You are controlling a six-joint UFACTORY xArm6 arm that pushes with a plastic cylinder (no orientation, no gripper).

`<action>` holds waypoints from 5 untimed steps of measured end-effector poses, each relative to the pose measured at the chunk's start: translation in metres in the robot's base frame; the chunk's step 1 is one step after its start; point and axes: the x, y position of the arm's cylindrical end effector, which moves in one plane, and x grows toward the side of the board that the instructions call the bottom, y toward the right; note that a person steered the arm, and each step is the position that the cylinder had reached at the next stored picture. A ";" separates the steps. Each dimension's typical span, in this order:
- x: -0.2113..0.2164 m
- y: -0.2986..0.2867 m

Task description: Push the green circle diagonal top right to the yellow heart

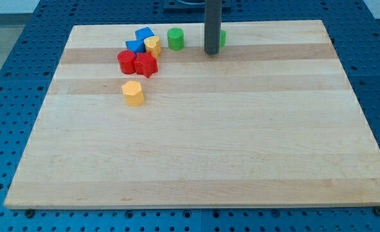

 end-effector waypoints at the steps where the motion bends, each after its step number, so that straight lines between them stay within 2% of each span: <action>1: 0.031 -0.071; 2: 0.031 -0.071; 3: 0.011 -0.070; 4: -0.046 -0.052; 5: -0.053 -0.050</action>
